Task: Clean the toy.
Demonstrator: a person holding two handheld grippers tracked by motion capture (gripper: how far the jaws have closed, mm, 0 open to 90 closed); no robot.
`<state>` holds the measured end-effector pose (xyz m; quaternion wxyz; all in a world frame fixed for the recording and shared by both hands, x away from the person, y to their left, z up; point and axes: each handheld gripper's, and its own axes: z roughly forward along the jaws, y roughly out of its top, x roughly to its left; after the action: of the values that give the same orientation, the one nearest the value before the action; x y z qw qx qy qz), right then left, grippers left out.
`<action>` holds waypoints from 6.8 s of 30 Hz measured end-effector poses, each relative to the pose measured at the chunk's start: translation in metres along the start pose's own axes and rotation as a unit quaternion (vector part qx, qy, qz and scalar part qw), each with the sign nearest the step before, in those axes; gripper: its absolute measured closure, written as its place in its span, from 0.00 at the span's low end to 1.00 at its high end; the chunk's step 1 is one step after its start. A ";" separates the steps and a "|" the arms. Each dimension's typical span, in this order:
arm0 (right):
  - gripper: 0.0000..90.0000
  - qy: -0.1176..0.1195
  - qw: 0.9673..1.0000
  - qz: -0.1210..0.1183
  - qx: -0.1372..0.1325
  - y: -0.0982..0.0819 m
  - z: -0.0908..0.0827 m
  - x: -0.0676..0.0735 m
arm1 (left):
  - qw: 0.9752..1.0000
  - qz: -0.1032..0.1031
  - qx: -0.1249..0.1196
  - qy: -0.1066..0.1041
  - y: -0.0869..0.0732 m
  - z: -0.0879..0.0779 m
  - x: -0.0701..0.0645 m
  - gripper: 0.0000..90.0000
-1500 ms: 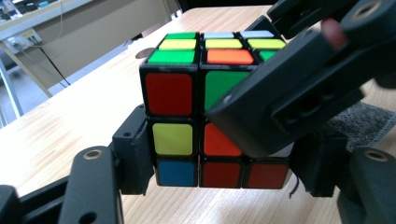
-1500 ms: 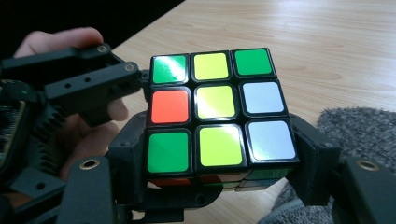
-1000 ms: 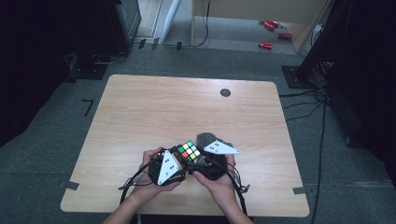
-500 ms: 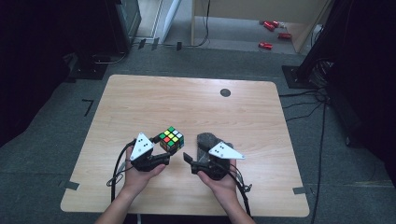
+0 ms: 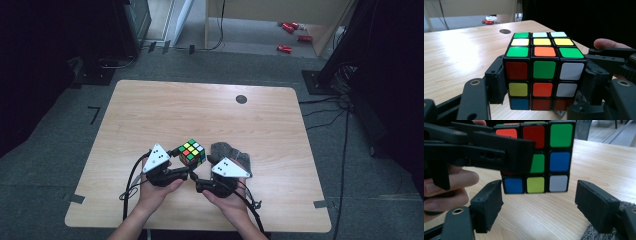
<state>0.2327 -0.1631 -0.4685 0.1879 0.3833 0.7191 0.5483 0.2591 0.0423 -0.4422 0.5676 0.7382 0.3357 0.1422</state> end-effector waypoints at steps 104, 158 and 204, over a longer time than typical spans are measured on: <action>0.31 0.062 0.994 0.079 0.047 0.035 -0.027 -0.051 | 0.978 0.208 0.016 0.024 -0.030 0.009 0.016 0.39; 0.79 0.116 0.992 0.015 -0.041 0.039 -0.044 -0.036 | 0.981 0.165 0.073 -0.074 -0.027 0.016 0.006 0.39; 0.78 0.070 0.996 0.060 -0.012 0.036 -0.038 -0.037 | 0.982 0.172 0.042 -0.059 -0.015 0.007 -0.003 0.38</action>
<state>0.2427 -0.2118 -0.4281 0.1085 0.3844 0.6991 0.5931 0.2557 0.0372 -0.4581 0.5217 0.8153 0.1759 0.1795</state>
